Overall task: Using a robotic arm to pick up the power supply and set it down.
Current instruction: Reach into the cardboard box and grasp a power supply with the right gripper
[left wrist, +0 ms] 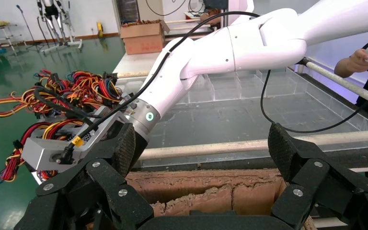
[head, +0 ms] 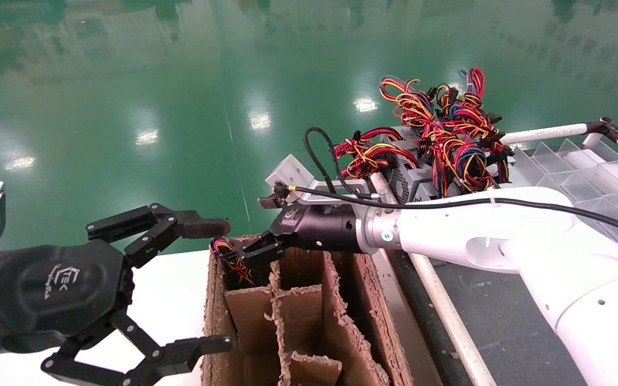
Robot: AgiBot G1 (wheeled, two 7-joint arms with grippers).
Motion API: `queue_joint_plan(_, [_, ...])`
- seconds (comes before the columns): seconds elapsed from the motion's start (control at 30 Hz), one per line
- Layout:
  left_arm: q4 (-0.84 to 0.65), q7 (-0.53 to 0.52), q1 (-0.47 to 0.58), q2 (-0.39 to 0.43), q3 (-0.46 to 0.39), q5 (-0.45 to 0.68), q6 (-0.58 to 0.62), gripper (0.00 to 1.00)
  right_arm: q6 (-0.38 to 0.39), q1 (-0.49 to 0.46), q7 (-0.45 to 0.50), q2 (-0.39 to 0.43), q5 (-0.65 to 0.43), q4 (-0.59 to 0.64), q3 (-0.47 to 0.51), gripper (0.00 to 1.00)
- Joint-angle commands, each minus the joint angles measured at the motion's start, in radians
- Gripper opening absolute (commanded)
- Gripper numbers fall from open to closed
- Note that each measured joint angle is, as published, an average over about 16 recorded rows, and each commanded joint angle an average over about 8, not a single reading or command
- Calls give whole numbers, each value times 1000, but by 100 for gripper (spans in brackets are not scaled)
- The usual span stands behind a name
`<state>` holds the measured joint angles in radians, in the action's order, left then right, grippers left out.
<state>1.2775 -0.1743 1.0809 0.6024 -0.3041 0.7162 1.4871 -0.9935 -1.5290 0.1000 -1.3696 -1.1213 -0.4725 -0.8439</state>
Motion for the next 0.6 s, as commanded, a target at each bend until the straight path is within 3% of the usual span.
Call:
queue_joint_plan(0.03, [0, 0, 0, 0, 0, 0, 0, 100, 22, 3, 11, 0, 16, -12, -25, 100])
queue_joint_plan(0.2, [0, 0, 0, 0, 0, 0, 0, 100, 67, 5, 32, 0, 65, -48, -87, 100])
queue_joint_plan(0.23, [0, 0, 0, 0, 0, 0, 0, 100, 74, 5, 35, 0, 74, -54, -100, 95])
queue_joint_plan(0.3, [0, 0, 0, 0, 0, 0, 0, 100, 88, 4, 39, 0, 91, -63, -124, 78])
queue_joint_plan(0.47, [0, 0, 0, 0, -1, 0, 0, 100, 116, 3, 41, 2, 127, -71, -180, 15])
queue_joint_plan(0.53, [0, 0, 0, 0, -1, -1, 0, 100, 126, 2, 40, 2, 140, -70, -200, 2])
queue_joint_plan(0.6, [0, 0, 0, 0, -1, -1, 0, 100, 135, -1, 39, 2, 154, -69, -218, 0])
